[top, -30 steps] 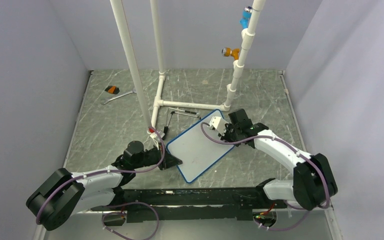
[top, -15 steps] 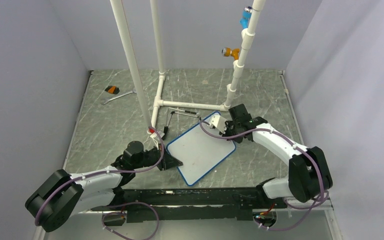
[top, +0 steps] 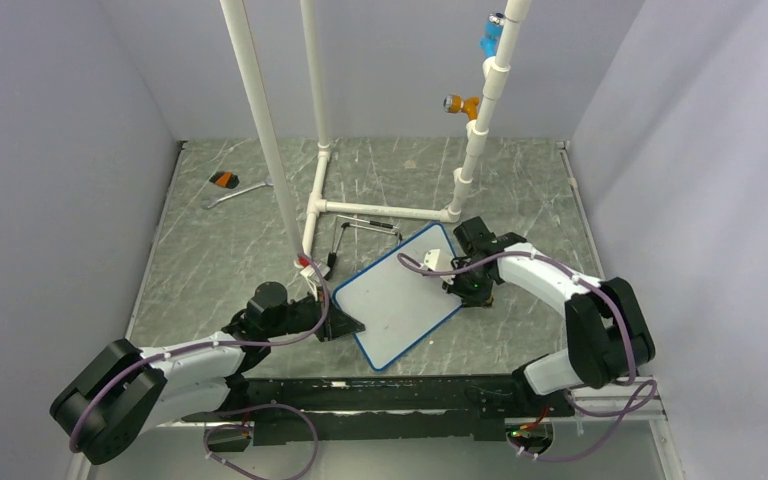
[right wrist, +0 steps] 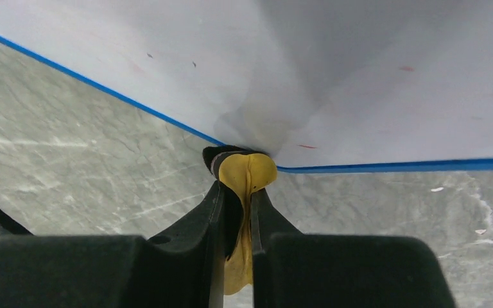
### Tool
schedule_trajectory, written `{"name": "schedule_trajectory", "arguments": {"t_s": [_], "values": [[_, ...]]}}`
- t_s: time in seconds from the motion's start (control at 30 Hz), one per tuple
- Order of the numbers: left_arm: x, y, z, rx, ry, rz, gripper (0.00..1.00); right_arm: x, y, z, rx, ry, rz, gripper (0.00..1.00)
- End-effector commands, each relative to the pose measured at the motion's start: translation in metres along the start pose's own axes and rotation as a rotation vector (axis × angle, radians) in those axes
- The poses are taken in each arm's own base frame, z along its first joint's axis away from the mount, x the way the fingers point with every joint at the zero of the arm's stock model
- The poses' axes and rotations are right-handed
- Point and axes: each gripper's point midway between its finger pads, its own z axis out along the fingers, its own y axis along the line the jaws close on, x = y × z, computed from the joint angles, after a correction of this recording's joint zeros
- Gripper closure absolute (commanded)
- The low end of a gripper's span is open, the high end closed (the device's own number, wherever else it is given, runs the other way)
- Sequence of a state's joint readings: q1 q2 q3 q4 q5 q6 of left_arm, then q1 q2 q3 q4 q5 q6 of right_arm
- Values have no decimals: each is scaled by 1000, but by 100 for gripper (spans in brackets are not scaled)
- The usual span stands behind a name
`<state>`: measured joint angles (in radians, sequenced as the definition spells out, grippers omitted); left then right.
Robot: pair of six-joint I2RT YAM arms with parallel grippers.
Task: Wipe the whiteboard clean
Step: Erase the whiteboard at the center of the board.
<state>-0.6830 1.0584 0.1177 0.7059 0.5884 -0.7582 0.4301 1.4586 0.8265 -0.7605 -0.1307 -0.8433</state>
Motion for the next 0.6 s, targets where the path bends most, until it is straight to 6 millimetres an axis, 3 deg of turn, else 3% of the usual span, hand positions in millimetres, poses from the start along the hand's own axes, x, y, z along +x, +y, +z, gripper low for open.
{"name": "schedule_trajectory", "arguments": {"t_s": [0.0, 0.13, 0.3, 0.4, 0.57], "values": [[-12, -31, 3, 143, -4, 113, 100, -60, -29, -28, 164, -296, 51, 100], [-12, -31, 4, 145, -5, 112, 100, -70, -61, -51, 379, -384, 116, 100], [-12, -30, 3, 145, -9, 106, 100, -55, -72, -46, 459, -331, 154, 100], [-11, -31, 3, 144, -8, 109, 100, -48, -58, -36, 365, -269, 106, 100], [-11, -30, 1, 138, -13, 113, 100, -25, -11, -6, 52, -114, -8, 100]]}}
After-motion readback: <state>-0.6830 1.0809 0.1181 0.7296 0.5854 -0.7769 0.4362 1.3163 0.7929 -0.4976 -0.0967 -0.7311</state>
